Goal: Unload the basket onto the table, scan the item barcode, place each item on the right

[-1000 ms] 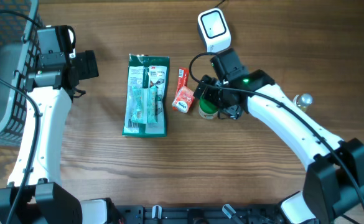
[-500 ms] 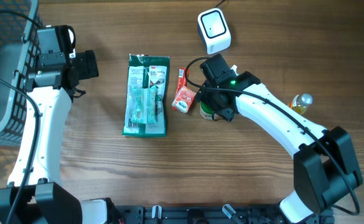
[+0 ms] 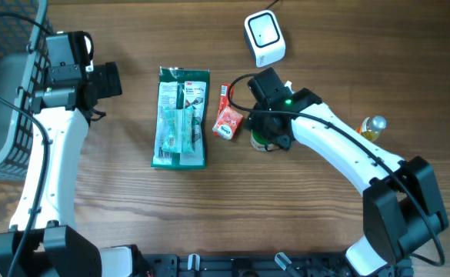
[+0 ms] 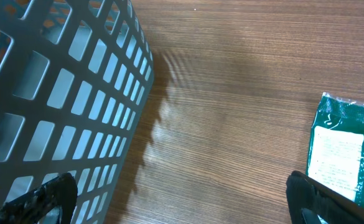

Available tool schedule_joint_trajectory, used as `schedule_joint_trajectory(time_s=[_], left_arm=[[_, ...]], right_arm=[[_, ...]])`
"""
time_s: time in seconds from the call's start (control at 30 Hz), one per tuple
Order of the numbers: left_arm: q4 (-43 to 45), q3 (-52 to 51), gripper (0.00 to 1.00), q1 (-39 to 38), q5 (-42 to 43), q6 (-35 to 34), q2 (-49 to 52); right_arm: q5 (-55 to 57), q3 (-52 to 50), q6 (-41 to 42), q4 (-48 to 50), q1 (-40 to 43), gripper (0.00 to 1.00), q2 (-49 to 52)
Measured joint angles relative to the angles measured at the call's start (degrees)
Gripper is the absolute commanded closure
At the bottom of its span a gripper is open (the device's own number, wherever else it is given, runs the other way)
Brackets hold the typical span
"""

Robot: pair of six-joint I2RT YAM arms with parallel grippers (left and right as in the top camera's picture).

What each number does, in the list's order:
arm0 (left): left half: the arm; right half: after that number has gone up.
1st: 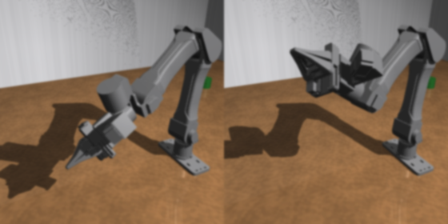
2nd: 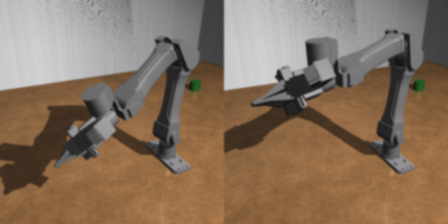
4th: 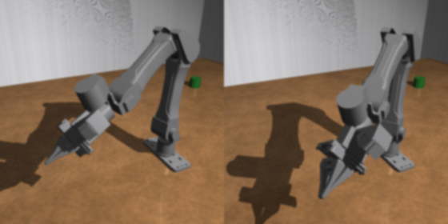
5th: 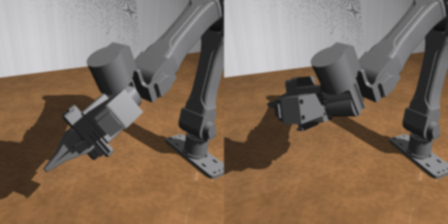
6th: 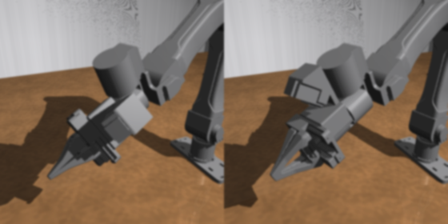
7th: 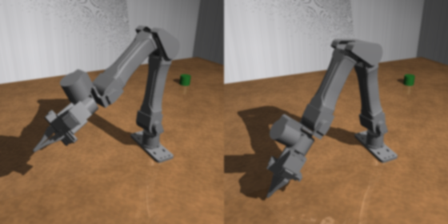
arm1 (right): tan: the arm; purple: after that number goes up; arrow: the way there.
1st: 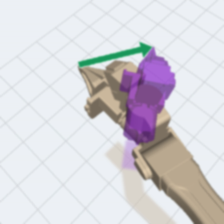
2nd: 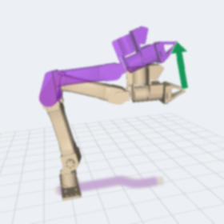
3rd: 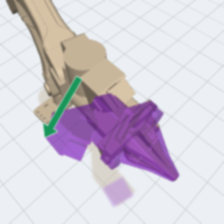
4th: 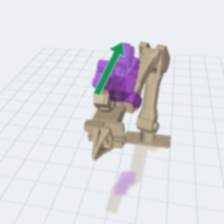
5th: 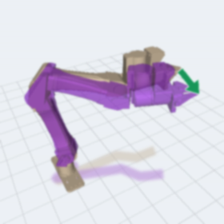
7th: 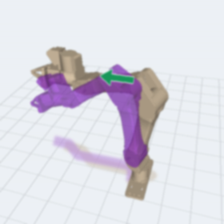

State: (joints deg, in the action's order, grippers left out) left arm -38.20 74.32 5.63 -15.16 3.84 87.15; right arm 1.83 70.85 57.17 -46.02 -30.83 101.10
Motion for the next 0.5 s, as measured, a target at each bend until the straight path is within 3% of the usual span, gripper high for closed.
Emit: schedule_joint_trajectory(time_s=[0.17, 0.5], left_arm=[[0.0, 0.0, 0.0, 0.0, 0.0, -0.02, 0.0], [0.0, 0.0, 0.0, 0.0, 0.0, -0.02, 0.0]], right_arm=[[0.96, 0.0, -5.57, -0.9, 0.0, 0.24, 0.0], [3.78, 0.0, -27.61, -1.09, 0.0, 0.21, 0.0]])
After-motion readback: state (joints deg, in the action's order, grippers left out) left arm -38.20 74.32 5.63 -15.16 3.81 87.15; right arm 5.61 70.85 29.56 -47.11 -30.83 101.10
